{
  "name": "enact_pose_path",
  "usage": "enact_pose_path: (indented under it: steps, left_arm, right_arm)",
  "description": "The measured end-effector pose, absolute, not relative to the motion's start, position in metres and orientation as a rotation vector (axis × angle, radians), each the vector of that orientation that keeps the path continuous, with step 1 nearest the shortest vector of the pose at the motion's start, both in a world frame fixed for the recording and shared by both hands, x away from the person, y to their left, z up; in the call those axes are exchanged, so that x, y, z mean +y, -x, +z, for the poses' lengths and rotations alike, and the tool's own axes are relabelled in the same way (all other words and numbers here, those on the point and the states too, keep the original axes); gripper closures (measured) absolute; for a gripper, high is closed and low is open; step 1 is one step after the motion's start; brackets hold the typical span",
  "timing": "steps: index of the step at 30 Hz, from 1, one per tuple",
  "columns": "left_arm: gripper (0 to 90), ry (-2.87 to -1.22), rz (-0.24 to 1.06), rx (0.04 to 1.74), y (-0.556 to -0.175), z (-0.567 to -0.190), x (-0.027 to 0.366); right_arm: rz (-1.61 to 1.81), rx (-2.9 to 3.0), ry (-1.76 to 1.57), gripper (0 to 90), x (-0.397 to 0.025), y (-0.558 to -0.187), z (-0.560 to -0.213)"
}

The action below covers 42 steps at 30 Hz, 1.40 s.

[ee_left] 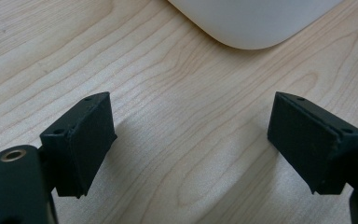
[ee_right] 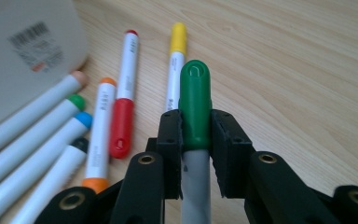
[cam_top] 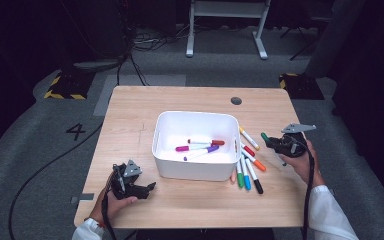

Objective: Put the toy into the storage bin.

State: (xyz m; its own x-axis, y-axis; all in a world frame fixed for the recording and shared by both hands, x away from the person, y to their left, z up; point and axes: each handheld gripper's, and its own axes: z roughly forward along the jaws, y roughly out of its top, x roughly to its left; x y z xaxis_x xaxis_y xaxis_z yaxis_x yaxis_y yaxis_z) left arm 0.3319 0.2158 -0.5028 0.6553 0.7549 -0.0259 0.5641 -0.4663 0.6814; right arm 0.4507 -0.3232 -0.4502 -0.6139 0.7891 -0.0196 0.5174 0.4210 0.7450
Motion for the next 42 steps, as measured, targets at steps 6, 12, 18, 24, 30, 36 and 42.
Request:
enact_pose_path:
  steps: [6,12,18,24,30,36,42]
  left_arm:
    - [14.9,-2.199,0.371,1.019,-0.332,-0.503,0.216]
    - [14.8,-2.202,0.362,1.013,-0.332,-0.503,0.216]
    - [14.9,-2.201,0.374,1.016,-0.332,-0.503,0.216]
    - [14.9,-2.199,0.372,1.018,-0.332,-0.503,0.216]
    - [14.9,-2.199,0.371,1.018,-0.332,-0.503,0.216]
    - [14.9,-2.200,0.371,1.018,-0.332,-0.503,0.216]
    - [15.0,-2.201,0.371,1.016,-0.332,-0.503,0.216]
  right_arm:
    - [0.993,2.281,-1.262,74.6,-0.335,-0.470,-0.471]
    - [0.997,2.276,-1.245,74.6,-0.333,-0.471,-0.470]
    - [1.069,2.249,-1.172,74.7,-0.327,-0.463,-0.445]
    - [1.159,2.226,-1.061,74.7,-0.316,-0.450,-0.408]
    - [1.252,2.249,-0.906,74.7,-0.285,-0.434,-0.365]
    - [1.304,2.326,-0.707,74.7,-0.236,-0.415,-0.323]
    - [1.331,2.408,-0.506,74.7,-0.184,-0.397,-0.297]
